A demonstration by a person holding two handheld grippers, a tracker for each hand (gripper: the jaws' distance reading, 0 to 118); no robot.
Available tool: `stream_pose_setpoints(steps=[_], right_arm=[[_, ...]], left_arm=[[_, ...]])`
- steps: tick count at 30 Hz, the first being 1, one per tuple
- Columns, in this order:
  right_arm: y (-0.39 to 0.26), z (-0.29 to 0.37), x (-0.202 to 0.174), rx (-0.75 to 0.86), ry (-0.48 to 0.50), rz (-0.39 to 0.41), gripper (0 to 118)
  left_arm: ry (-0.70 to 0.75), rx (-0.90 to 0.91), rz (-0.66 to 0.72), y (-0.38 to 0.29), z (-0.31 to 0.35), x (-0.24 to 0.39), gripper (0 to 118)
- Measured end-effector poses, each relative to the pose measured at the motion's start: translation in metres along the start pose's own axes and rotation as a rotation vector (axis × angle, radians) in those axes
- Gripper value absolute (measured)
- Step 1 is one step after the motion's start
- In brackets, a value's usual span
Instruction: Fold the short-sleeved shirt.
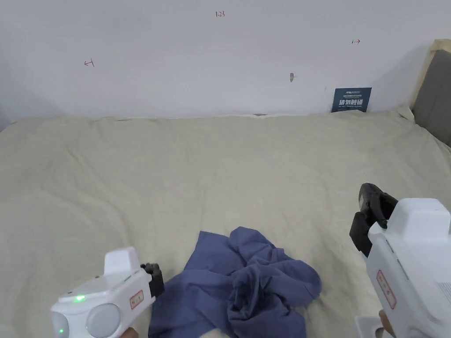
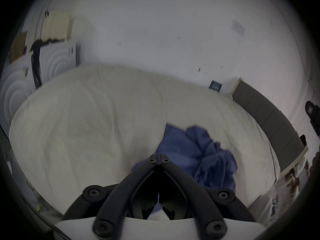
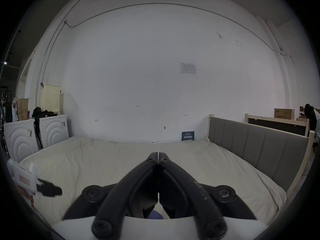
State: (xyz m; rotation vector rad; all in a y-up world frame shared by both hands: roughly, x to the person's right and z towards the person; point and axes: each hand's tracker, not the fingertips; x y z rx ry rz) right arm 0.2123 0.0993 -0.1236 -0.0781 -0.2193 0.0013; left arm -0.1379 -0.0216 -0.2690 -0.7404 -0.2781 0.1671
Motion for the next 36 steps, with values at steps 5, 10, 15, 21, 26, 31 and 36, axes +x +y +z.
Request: stream_pose_setpoints(steps=[5,10,15,21,26,31,36], right_arm=[[-0.008,-0.003,0.004,-0.024,-0.008,0.001,2],[-0.017,-0.007,0.01,-0.052,-0.015,-0.01,2],[-0.022,-0.011,0.016,-0.074,-0.021,-0.014,2],[-0.029,-0.016,0.026,-0.102,-0.037,-0.017,2],[-0.045,-0.035,0.034,-0.215,-0.05,-0.029,5],[-0.081,-0.086,0.041,-0.481,-0.023,-0.1,90],[-0.143,-0.154,0.052,-0.7,0.02,-0.243,112]], left_arm=[[0.044,-0.162,0.041,-0.034,-0.029,-0.01,3],[0.102,-0.238,0.079,-0.048,-0.049,-0.011,116],[0.163,-0.287,-0.022,-0.055,-0.072,0.0,93],[0.191,-0.286,-0.075,-0.073,-0.081,0.012,30],[0.105,-0.268,-0.05,-0.064,-0.073,0.007,6],[0.038,-0.109,-0.049,-0.049,-0.037,0.007,6],[-0.017,-0.071,-0.101,-0.039,-0.025,0.01,6]])
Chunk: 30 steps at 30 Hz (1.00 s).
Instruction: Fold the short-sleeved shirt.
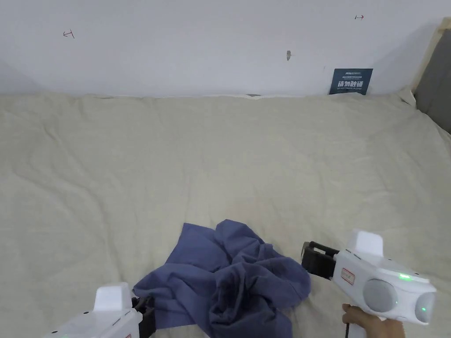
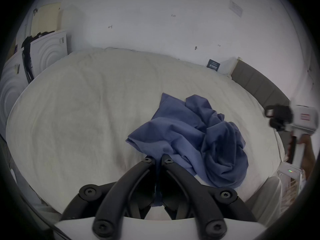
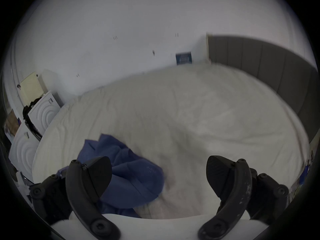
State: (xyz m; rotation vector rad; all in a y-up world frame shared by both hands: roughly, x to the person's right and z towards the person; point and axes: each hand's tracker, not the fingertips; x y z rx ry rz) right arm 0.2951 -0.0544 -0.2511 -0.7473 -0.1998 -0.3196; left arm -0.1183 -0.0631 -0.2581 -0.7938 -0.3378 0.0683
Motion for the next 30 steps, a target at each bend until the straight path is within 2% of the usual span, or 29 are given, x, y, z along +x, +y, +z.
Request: stream_pose_setpoints(steps=[5,7,8,9,10,12,14,17,25,30], right_arm=[[-0.01,-0.088,0.004,-0.216,-0.009,0.001,111],[-0.016,-0.104,-0.004,-0.259,-0.025,0.039,101],[-0.018,-0.11,-0.007,-0.264,-0.026,0.064,89],[-0.02,-0.112,-0.012,-0.267,-0.027,0.1,67],[-0.025,-0.115,-0.015,-0.269,-0.021,0.138,52],[-0.027,-0.115,-0.021,-0.258,-0.056,0.175,42],[-0.025,-0.099,-0.02,-0.242,-0.038,0.15,1],[-0.019,-0.078,-0.02,-0.181,0.011,0.114,1],[0.034,0.027,-0.035,0.098,-0.007,0.295,1],[0.103,0.095,-0.036,0.282,-0.02,0.301,1]], left_arm=[[-0.01,0.001,-0.012,0.0,-0.007,0.005,6],[-0.02,-0.008,-0.002,-0.002,-0.007,0.005,6],[-0.025,-0.01,0.001,-0.002,-0.008,0.004,6],[-0.027,-0.012,0.003,-0.003,-0.008,0.004,6],[-0.031,-0.014,0.004,-0.003,-0.008,0.003,6],[-0.038,-0.021,0.005,-0.004,-0.009,0.003,6],[-0.043,-0.02,0.006,-0.005,-0.008,0.002,6],[-0.072,-0.002,0.048,-0.003,-0.005,-0.003,6],[-0.12,0.11,0.155,0.036,0.02,-0.012,6],[-0.081,0.239,0.136,0.104,0.038,-0.03,6]])
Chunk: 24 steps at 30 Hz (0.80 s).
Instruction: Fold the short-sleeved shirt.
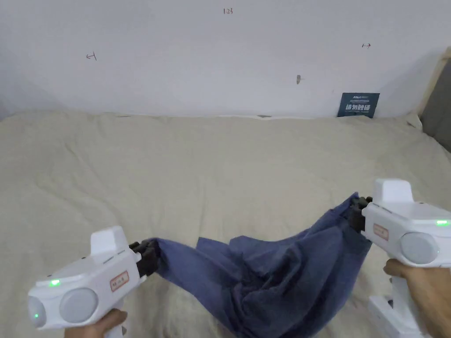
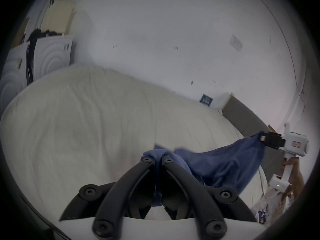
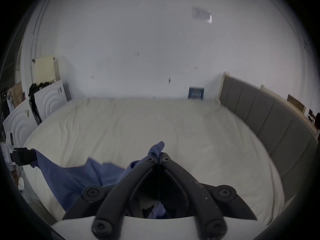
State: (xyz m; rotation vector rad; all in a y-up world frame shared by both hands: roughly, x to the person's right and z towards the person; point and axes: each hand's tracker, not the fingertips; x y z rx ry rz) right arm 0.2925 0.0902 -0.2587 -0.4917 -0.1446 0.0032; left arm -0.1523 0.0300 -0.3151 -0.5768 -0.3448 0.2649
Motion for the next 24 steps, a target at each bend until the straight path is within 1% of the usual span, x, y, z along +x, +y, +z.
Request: stream_pose_setpoints(steps=[3,6,7,9,12,14,17,20,24], right_arm=[[0.046,0.017,0.011,0.089,-0.017,0.0,1],[0.093,0.026,0.02,0.175,-0.062,0.005,1],[0.107,0.028,0.022,0.198,-0.064,0.002,1],[0.135,0.024,0.029,0.229,-0.068,-0.01,1],[0.169,0.015,0.033,0.269,-0.088,-0.013,1],[0.189,0.009,0.035,0.291,-0.075,-0.042,1],[0.207,-0.01,0.036,0.299,-0.043,-0.094,1],[0.213,-0.027,0.026,0.304,-0.045,-0.093,1],[0.201,-0.055,0.016,0.29,-0.028,-0.098,1]], left_arm=[[0.024,0.087,-0.031,0.059,0.002,-0.004,6],[0.06,0.148,-0.102,0.125,0.002,-0.001,6],[0.077,0.17,-0.1,0.147,0.004,0.0,6],[0.084,0.221,-0.102,0.187,0.005,-0.001,6],[0.173,0.294,-0.132,0.238,0.006,0.003,6],[0.207,0.34,-0.135,0.268,0.005,0.003,6],[0.275,0.385,-0.137,0.299,0.001,0.0,6],[0.327,0.407,-0.162,0.314,-0.01,-0.011,6],[0.384,0.39,-0.174,0.304,-0.025,-0.032,6]])
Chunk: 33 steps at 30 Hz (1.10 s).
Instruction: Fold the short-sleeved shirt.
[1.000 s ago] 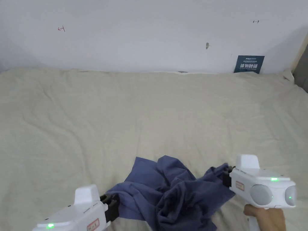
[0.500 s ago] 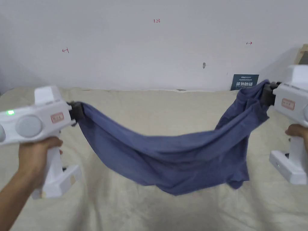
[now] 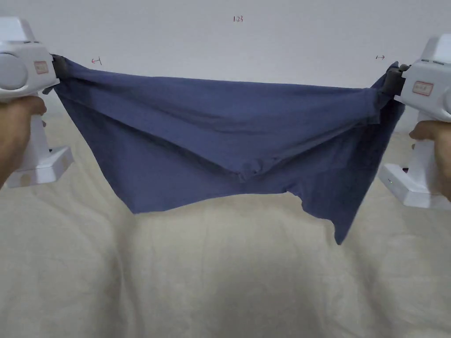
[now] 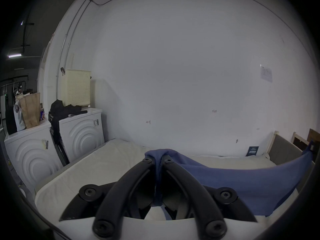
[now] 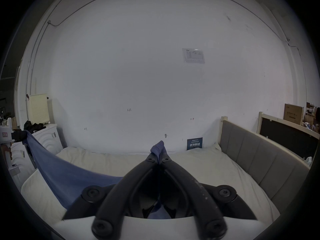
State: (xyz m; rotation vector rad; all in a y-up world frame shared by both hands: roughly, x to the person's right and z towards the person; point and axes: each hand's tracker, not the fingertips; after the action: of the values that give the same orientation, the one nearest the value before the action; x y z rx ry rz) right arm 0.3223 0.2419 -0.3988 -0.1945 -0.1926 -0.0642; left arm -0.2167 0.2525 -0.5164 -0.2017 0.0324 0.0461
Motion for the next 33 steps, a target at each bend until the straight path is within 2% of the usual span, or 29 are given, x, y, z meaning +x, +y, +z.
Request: stream_pose_setpoints(steps=[6,11,23,31,33], right_arm=[[-0.068,-0.017,-0.015,-0.093,0.04,-0.015,1],[-0.144,-0.005,-0.019,-0.185,0.057,-0.029,1],[-0.305,0.11,0.001,-0.449,0.033,-0.088,2],[-0.356,0.182,0.022,-0.547,-0.016,-0.157,2],[-0.367,0.194,0.025,-0.592,-0.044,-0.142,2]], left_arm=[[0.032,-0.112,-0.019,-0.073,-0.009,-0.025,6],[0.046,-0.257,-0.032,-0.15,0.002,-0.048,6],[0.076,-0.603,-0.04,-0.336,0.121,-0.093,6],[0.069,-0.722,-0.133,-0.399,0.187,-0.108,6],[0.068,-0.753,-0.153,-0.406,0.195,-0.11,6]])
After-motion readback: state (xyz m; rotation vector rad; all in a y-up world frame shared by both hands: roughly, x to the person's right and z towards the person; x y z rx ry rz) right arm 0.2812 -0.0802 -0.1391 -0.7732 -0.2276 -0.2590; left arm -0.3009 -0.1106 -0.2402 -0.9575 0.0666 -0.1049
